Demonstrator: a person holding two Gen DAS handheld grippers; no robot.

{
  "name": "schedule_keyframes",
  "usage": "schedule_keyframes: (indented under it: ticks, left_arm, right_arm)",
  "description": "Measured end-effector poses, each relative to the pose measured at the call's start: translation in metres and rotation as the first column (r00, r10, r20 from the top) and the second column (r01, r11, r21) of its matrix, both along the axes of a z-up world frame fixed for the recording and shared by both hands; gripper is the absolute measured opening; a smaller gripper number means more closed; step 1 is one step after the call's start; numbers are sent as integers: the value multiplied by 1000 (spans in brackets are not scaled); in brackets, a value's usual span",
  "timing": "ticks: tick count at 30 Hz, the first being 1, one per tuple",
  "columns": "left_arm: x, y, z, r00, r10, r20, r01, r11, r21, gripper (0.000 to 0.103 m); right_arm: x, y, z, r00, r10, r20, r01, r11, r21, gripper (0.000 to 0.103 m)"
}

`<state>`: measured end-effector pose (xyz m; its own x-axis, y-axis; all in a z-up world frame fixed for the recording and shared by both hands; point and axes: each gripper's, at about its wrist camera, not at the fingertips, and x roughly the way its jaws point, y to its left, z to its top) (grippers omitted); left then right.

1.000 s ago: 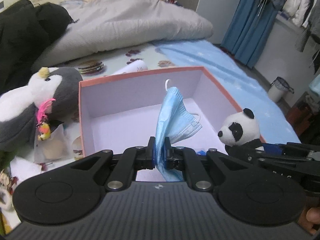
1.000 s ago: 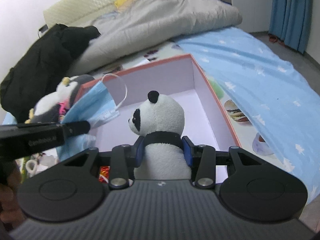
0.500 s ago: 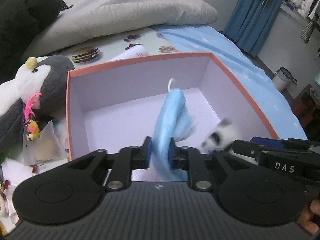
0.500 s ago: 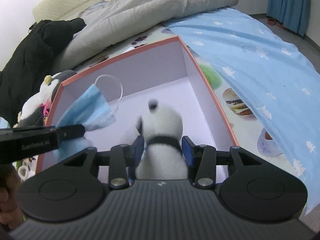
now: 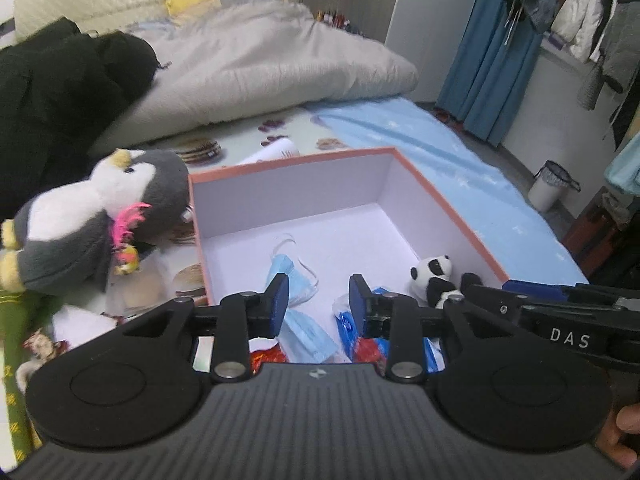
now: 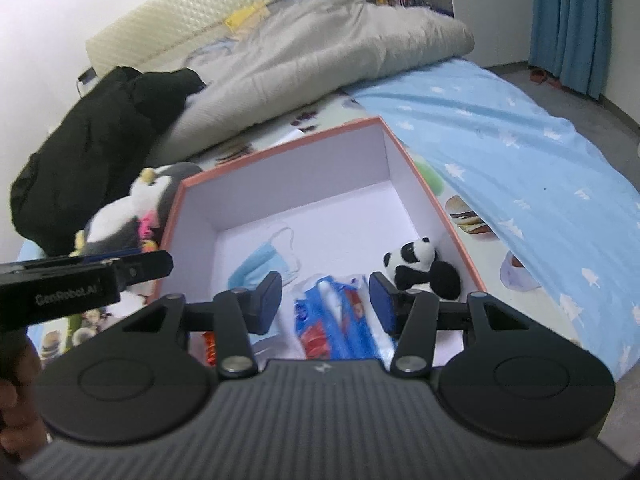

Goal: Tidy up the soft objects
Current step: 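Open the left tool to drop the mask while the right tool drops the panda, then move both open tools back from the box toward the plush pile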

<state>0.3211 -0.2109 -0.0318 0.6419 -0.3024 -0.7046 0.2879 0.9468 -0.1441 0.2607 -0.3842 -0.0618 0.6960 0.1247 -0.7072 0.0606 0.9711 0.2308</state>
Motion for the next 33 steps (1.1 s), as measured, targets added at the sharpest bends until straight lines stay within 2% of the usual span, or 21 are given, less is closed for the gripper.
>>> schedule_keyframes:
  ticks: [7,14,20,30,33]
  left_arm:
    - [-64,26,27,998,4,56,-3,1000,-22,38]
    - [-120,54,36,996,21,86,-18,999,-39,38]
    - [-154,76,35,994,52,93,-45,996,-72,38]
    - [-193,105,34,989,96,108,-87,993,-83,38]
    - [-203,115,33,987,107,116,-97,991,-88,42]
  right_arm:
    - [-52,21,24,998,9,62,-9,1000,-5,52]
    - [-94,37,34,995,25,99,-24,1000,-15,52]
    - [-123,51,37,990,49,136,-49,999,-2,52]
    - [-154,75,34,984,91,156,-90,996,-19,52]
    - [-162,84,33,981,111,160,-108,994,-28,52]
